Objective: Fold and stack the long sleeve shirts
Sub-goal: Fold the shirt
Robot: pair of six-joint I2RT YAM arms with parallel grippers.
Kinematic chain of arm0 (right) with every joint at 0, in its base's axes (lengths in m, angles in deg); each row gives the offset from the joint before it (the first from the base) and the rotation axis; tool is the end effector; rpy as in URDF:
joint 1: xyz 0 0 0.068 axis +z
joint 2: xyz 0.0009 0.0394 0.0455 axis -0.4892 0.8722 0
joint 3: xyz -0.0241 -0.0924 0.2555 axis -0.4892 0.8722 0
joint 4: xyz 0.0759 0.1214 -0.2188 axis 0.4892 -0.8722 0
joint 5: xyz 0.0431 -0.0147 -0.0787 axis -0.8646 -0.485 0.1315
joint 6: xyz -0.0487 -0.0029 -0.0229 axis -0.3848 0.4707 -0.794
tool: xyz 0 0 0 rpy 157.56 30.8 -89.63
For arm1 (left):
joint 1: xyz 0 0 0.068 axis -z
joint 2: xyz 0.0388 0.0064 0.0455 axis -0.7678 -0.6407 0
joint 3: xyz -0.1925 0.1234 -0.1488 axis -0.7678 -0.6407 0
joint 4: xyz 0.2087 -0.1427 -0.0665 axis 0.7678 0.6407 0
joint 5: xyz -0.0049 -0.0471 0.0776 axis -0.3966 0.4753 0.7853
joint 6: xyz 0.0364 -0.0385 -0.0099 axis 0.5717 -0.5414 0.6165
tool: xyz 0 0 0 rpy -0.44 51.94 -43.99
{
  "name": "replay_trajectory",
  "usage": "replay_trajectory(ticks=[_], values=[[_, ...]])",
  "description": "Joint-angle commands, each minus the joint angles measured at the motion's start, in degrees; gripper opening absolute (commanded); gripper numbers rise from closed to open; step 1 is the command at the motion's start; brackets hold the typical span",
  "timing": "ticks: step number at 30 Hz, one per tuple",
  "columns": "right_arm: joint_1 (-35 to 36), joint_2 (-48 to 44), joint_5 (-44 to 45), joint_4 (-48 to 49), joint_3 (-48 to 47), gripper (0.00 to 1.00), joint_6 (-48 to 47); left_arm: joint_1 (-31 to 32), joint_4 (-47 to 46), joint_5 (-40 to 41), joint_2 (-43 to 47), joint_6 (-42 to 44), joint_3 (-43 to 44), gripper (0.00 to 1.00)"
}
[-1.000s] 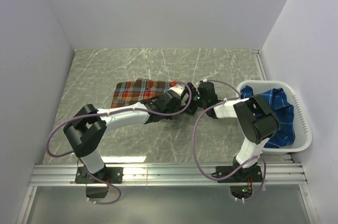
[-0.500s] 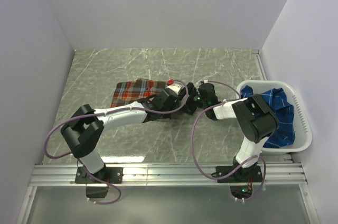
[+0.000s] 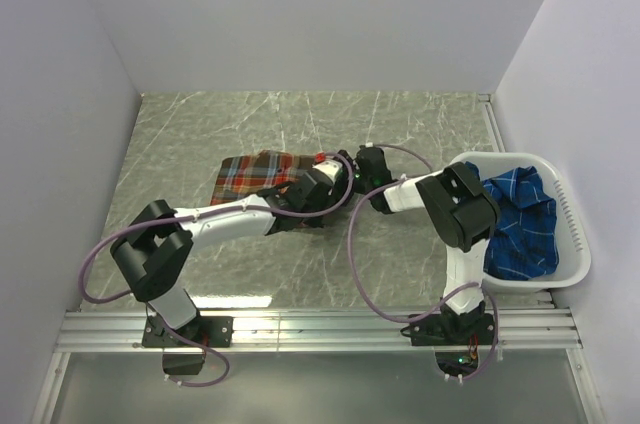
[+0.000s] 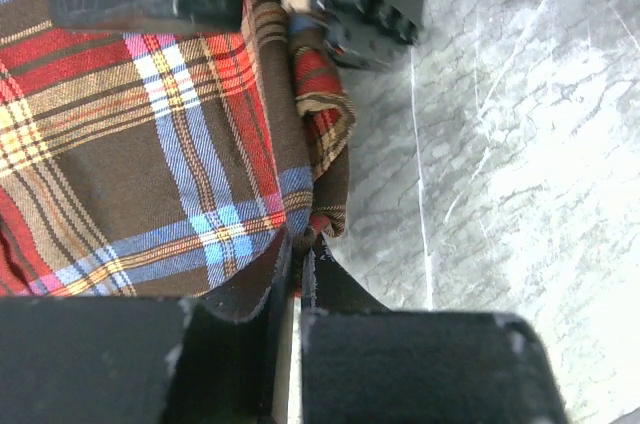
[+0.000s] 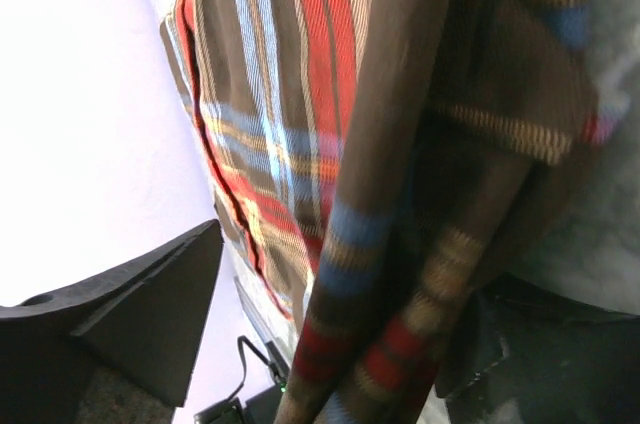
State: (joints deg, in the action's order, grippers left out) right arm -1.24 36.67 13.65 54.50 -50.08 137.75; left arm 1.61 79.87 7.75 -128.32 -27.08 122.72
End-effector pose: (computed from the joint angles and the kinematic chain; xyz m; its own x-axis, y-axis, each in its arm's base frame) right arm 0.3334 0.1934 0.1215 -0.8440 0.5158 -0.1471 0.1284 0.4605 0.8783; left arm 0.2216 -0.2682 0.2072 -0.6821 0.2440 -0.6893 0.4365 0.8922 -0.1161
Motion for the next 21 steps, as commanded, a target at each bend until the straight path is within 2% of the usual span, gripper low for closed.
replay_trajectory(ticks=[1,4,7,8,10,11,12,13,14,15,16,17,18,20,21], values=[[0.9,2.5,0.9,-1.1,-2.3,0.79,-1.3,0.0,-3.1,-3.0,3.4,-1.6,-0.9,0.06],[1.3,3.8,0.7,-1.6,-3.2,0.70,-2.0,0.1,-3.4,-3.9,3.1,-1.7,-0.8,0.07],[1.4,4.8,0.2,-2.3,-4.1,0.56,-3.5,0.2,-3.8,-4.0,3.7,-1.4,-1.3,0.08],[1.5,4.9,0.1,-2.6,-4.6,0.47,-4.0,0.2,-3.9,-4.1,4.0,-1.5,-1.5,0.08],[1.3,4.8,0.2,-3.9,-5.3,0.37,-6.1,0.1,-3.6,-4.4,4.9,-2.0,-1.4,0.12],[1.3,5.0,0.1,-4.8,-6.6,0.26,-7.2,0.1,-2.4,-3.9,5.2,-2.3,-0.9,0.15],[1.3,5.0,0.0,-7.4,-7.6,0.21,-9.7,-0.1,-1.4,-3.7,5.7,-2.7,0.3,0.21],[1.2,4.9,-0.1,-8.7,-8.6,0.17,-11.3,-0.2,-0.5,-3.4,6.0,-2.8,1.1,0.24],[1.1,5.0,-0.2,-10.2,-9.5,0.08,-12.9,-0.5,1.5,-3.1,6.4,-3.0,1.9,0.27],[1.0,5.1,-0.6,-13.1,-11.7,0.03,-16.3,-1.5,2.3,-2.7,7.5,-3.3,3.4,0.41],[0.8,5.2,-0.8,-14.8,-12.9,0.00,-18.0,-2.3,3.0,-2.7,8.3,-3.3,4.1,0.46],[0.5,5.1,-0.8,-16.4,-14.8,0.00,-19.7,-3.2,4.6,-2.9,9.1,-3.4,5.1,0.52],[0.1,4.9,-0.7,-18.9,-15.5,0.00,-23.0,-5.8,5.3,-3.6,11.1,-3.4,5.5,0.62],[-0.3,4.3,-0.2,-22.0,-17.9,0.00,-26.7,-9.2,6.2,-4.9,13.5,-3.5,5.9,0.69],[-0.8,4.4,0.2,-26.4,-19.1,0.00,-31.0,-13.1,7.3,-6.7,15.6,-3.7,6.2,0.74]])
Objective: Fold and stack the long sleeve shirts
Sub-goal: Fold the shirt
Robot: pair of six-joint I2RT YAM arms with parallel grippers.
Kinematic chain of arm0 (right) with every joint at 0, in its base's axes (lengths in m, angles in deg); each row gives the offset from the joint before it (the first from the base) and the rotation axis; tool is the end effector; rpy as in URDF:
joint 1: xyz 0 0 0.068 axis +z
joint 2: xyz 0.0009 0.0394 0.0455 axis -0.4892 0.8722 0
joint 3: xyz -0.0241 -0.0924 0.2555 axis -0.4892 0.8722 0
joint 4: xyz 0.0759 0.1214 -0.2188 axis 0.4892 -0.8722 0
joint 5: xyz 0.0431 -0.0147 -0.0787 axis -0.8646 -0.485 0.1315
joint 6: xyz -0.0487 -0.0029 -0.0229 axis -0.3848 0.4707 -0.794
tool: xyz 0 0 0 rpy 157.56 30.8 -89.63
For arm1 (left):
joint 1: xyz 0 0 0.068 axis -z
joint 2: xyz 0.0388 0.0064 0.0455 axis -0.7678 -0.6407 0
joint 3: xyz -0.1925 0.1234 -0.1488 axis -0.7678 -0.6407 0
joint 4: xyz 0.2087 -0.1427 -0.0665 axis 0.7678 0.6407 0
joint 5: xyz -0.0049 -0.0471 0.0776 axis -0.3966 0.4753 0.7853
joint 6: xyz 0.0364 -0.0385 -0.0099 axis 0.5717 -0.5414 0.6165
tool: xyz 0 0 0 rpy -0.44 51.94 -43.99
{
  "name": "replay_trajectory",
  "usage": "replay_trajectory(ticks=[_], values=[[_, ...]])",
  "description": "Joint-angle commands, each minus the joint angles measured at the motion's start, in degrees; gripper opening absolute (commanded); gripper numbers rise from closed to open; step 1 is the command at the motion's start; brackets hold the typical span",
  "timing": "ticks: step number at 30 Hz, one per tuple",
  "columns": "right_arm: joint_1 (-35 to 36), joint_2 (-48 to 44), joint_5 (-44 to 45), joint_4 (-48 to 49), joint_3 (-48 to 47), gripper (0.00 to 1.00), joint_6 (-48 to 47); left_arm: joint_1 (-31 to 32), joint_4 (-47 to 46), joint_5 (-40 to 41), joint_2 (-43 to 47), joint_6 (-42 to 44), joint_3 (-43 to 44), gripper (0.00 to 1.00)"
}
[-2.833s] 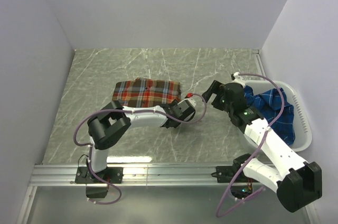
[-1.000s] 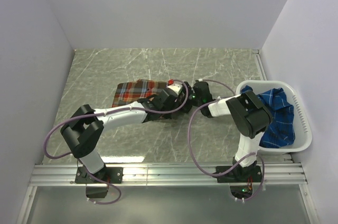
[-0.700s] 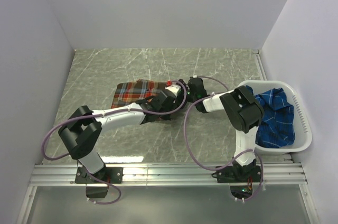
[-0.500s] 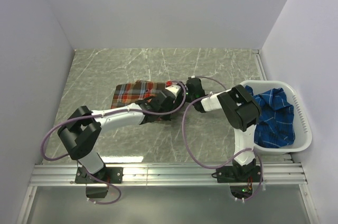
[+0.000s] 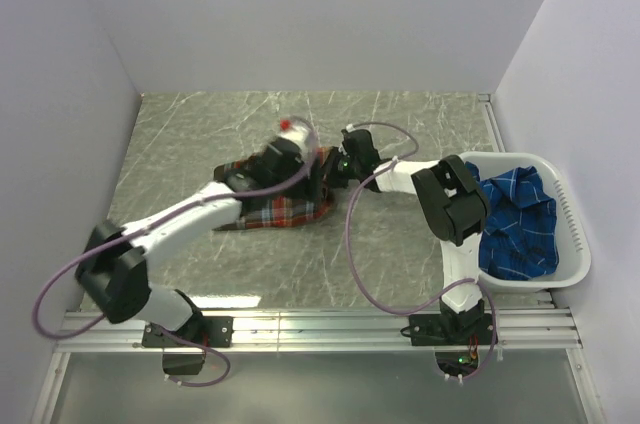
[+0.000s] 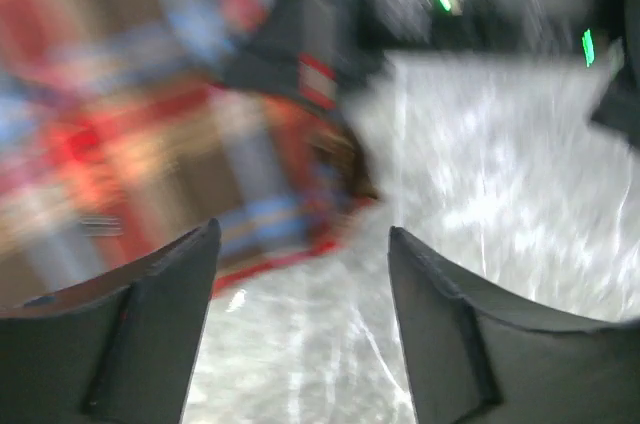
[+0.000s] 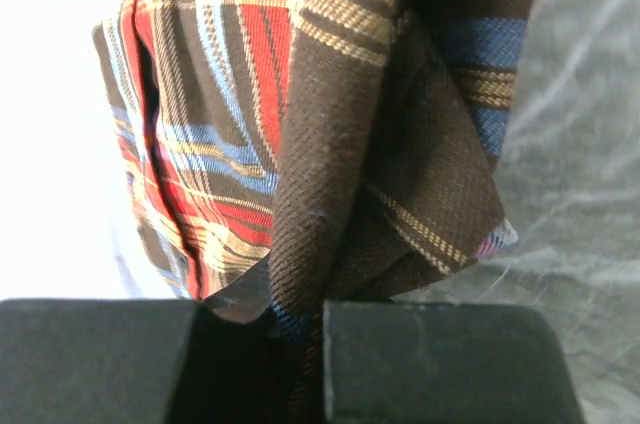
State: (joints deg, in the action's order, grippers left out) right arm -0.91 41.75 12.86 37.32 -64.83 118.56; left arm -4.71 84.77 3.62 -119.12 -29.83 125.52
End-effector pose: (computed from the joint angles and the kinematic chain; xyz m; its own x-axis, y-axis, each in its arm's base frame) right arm 0.3688 0.2156 0.1318 -0.8907 0.2995 -0.3420 -0.0751 0.6451 0.7604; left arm 0.2345 -0.2303 0.2671 -0.6787 0.0716 -0.7310 0.3597 0.9001 -0.2457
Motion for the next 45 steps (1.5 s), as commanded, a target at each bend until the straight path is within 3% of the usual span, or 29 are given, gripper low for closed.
replay_trajectory(ticks=[1,6,12,20,30,32,38,42,45], values=[[-1.3,-0.5,1.9,-11.8,-5.7,0.00,-14.2,-9.0,3.2,-3.4,7.4,-1.0,3.7,0.77],[-2.5,1.1,4.2,-28.6,-16.3,0.00,-30.7,-23.2,9.2,-7.0,9.9,0.9,5.7,0.83],[-4.7,4.3,5.5,-45.1,-29.3,0.00,-45.8,-34.0,5.1,-8.3,12.5,-1.3,-2.7,0.81],[-6.1,6.5,12.5,-57.6,-39.5,0.00,-59.6,-36.8,6.8,-7.0,13.4,-1.8,-3.5,0.81],[-6.5,2.2,47.7,-67.3,-53.4,0.00,-67.9,-36.9,6.9,-2.8,14.7,-2.3,-3.7,0.81],[-4.1,1.0,59.4,-67.0,-56.4,0.00,-71.4,-36.9,6.9,-2.3,14.9,-2.5,-3.7,0.81],[4.2,-1.0,89.7,-54.1,-53.0,0.00,-86.8,-37.5,7.0,-1.1,16.0,-2.5,-3.8,0.81],[9.4,1.2,97.4,-42.9,-48.5,0.00,-95.3,-37.6,7.2,0.9,17.0,-2.5,-3.9,0.81],[14.7,5.6,100.6,-43.2,-47.5,0.00,-96.3,-38.1,7.7,3.0,18.0,-3.2,-3.9,0.81]])
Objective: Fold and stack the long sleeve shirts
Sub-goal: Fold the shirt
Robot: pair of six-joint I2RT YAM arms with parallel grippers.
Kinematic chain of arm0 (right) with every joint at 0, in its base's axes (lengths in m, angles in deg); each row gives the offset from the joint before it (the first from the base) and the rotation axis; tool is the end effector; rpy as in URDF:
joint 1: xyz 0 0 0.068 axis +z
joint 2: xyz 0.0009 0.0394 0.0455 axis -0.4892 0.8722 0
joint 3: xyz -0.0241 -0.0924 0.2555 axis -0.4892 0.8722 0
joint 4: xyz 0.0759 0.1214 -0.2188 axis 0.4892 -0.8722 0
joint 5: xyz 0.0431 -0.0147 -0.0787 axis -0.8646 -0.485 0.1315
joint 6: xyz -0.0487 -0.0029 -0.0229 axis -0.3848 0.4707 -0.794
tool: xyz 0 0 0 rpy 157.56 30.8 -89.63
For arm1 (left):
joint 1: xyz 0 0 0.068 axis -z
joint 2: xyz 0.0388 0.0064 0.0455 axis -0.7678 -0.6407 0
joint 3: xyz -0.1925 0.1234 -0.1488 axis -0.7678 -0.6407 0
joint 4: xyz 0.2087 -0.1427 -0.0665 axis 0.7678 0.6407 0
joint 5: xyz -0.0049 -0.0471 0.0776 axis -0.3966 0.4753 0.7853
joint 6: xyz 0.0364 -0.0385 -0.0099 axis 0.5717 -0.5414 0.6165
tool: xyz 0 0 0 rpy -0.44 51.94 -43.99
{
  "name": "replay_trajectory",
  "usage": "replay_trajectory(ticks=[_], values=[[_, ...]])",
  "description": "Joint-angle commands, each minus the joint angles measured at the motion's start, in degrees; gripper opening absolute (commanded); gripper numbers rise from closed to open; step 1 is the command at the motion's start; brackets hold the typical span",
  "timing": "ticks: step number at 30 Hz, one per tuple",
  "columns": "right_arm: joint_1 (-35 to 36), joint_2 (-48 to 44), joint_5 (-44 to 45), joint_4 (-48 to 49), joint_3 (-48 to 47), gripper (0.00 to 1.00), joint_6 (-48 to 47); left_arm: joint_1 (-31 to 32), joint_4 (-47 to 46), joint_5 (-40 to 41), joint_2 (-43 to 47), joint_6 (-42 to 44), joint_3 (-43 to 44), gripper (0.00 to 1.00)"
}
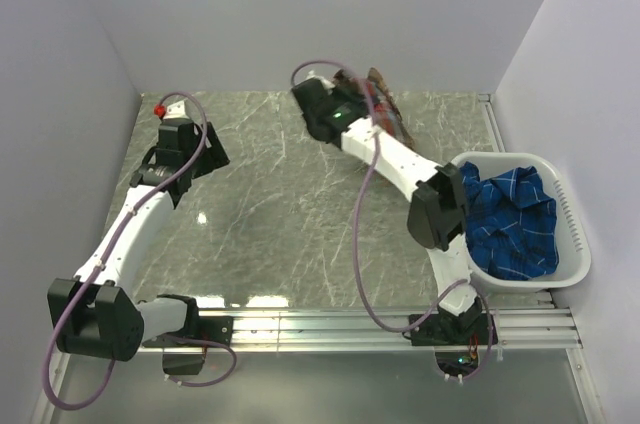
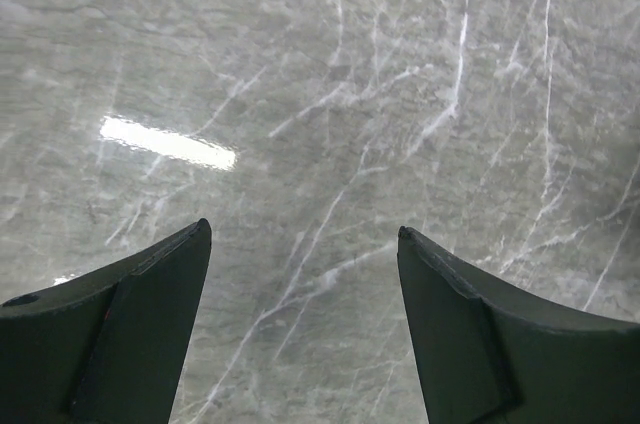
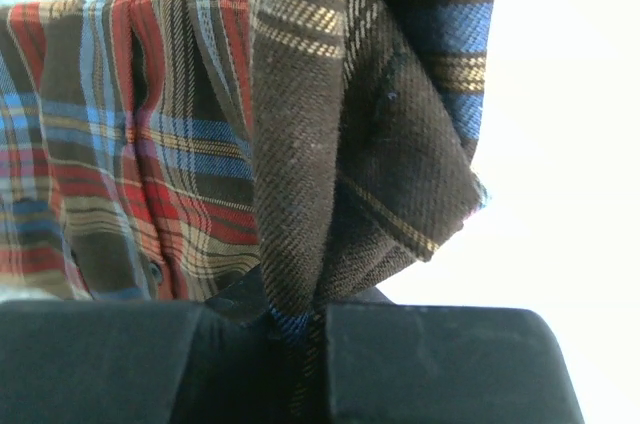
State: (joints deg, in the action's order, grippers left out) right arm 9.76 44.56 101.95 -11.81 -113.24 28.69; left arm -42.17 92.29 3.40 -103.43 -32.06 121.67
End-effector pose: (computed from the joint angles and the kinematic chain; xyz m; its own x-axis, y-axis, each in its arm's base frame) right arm 0.3846 0.2704 0.3214 -0.5587 -0.8093 -0.1815 -0.1300 0.3016 -0.9445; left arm 0.2644 -0.0316 0.3093 -0.5179 -0.3998 -0.7563 -0.2601 0.9158 -0.3060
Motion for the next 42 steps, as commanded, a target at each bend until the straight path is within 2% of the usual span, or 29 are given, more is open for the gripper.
replay_trajectory(ticks=[1,4,9,21,26,27,33,42], values=[[5.5,4.0,10.9,5.5,0.3,0.00,-6.0,-0.8,0.2,3.9,2.5,-1.1,-0.1,0.81],[11.1,10.1,8.5,2.4,-1.0,0.00,-2.2,-1.8,0.8,5.8,3.4,-2.2,0.0,0.81],[18.7,18.7,7.9,3.6,-0.9,0.00,1.4,-3.3,1.2,7.0,4.1,-2.9,0.1,0.81],[31.1,22.6,7.6,7.9,1.8,0.03,4.2,-5.8,0.8,5.9,5.3,-3.6,0.1,0.80],[35.7,23.2,2.9,3.5,0.1,0.27,10.7,-6.4,0.7,5.1,5.5,-3.6,0.0,0.80],[36.9,23.1,2.1,2.8,-0.1,0.36,11.4,-6.5,0.6,4.8,5.5,-3.6,0.0,0.80],[39.6,20.2,-6.6,-2.3,-1.7,0.57,18.4,-7.2,0.0,3.4,6.3,-3.9,-0.1,0.80],[41.6,7.7,-18.4,-5.9,2.2,0.65,27.3,-7.8,2.6,-1.5,6.4,-6.3,5.0,0.82]])
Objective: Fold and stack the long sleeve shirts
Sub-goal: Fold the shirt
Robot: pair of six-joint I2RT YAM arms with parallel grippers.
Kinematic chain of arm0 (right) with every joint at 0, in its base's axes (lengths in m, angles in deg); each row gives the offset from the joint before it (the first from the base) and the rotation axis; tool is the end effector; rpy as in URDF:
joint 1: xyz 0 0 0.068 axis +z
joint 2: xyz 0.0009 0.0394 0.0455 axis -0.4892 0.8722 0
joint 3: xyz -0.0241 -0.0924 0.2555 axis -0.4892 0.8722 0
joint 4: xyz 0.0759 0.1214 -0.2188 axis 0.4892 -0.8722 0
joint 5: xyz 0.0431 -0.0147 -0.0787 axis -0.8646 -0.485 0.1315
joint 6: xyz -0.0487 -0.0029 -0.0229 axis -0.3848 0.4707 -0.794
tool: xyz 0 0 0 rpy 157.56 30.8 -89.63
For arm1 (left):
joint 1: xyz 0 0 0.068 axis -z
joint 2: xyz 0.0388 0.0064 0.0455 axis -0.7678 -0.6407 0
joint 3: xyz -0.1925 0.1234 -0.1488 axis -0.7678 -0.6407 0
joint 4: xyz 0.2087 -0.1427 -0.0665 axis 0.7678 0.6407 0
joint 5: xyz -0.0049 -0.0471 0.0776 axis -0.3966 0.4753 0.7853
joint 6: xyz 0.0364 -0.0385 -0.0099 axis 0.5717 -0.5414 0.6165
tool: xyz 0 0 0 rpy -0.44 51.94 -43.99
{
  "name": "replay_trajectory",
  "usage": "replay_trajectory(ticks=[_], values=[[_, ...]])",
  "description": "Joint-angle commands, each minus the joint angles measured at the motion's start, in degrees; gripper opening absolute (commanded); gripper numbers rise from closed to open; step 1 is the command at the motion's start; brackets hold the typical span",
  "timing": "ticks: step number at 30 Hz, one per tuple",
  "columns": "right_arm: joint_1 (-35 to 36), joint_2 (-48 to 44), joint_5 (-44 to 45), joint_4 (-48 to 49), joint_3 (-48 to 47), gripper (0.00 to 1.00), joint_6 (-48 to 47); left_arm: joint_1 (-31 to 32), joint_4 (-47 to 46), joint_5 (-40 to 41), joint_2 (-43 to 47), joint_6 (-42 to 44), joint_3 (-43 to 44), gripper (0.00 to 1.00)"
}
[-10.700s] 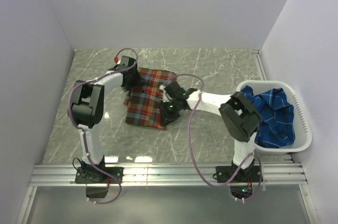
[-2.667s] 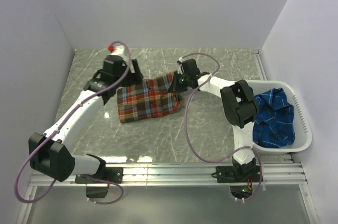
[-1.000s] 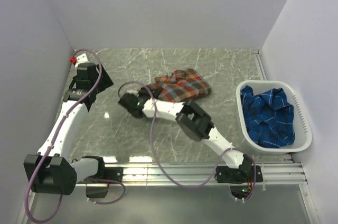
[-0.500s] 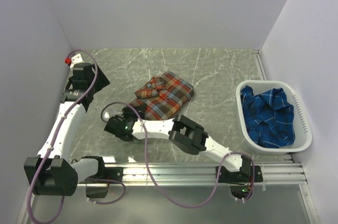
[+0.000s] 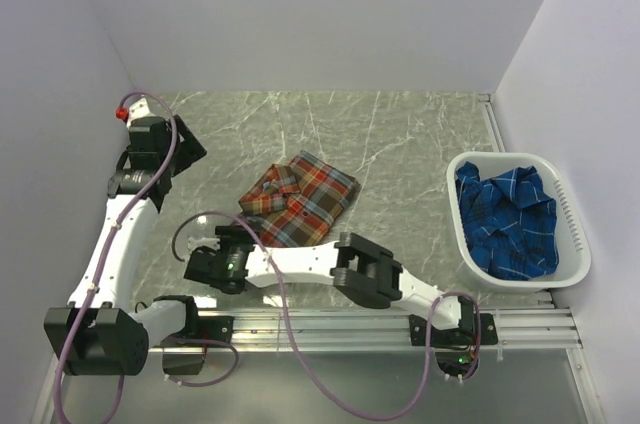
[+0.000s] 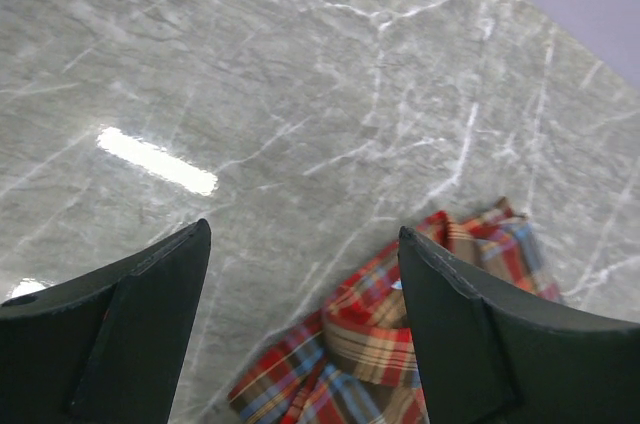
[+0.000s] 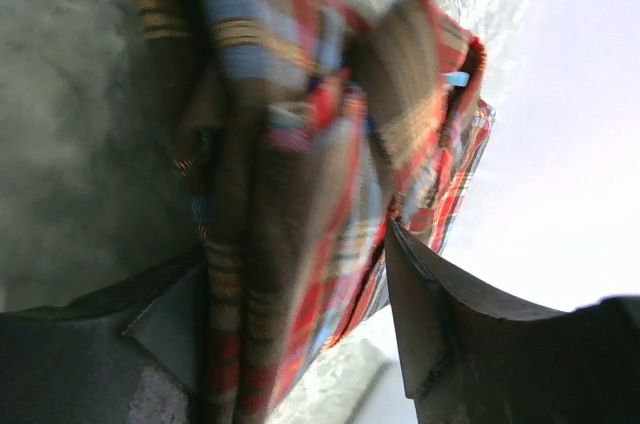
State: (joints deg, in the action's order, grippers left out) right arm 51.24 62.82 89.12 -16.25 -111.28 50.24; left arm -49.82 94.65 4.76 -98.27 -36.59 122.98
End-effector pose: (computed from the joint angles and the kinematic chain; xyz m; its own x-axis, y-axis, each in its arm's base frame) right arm 0.1107 0.4926 0.1510 0.0433 -0.9875 -0.1515 -0.5667 0.1006 -0.8178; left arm 0.2456 0.0048 0.3347 -0.3645 -0.5309 -0.7650 -0.4044 0.8303 -0.3836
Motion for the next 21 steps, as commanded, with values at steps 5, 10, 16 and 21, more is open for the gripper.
replay_trajectory(ticks=[5,10,16,21], values=[[0.2,-19.2,-14.0,0.0,3.6,0.67,8.6,-0.2,3.1,-3.7,2.2,-3.4,6.5,0.87],[0.1,-23.8,-28.0,1.1,9.0,0.70,10.0,-1.5,5.7,-3.7,3.0,-4.8,5.5,0.90],[-1.4,-27.9,-31.1,3.7,15.9,0.67,14.6,-1.8,7.2,-3.5,5.3,-6.5,1.3,0.88],[-8.6,-33.9,-34.6,6.0,24.8,0.60,22.2,-1.8,6.4,-7.9,6.7,-9.0,-6.8,0.84]])
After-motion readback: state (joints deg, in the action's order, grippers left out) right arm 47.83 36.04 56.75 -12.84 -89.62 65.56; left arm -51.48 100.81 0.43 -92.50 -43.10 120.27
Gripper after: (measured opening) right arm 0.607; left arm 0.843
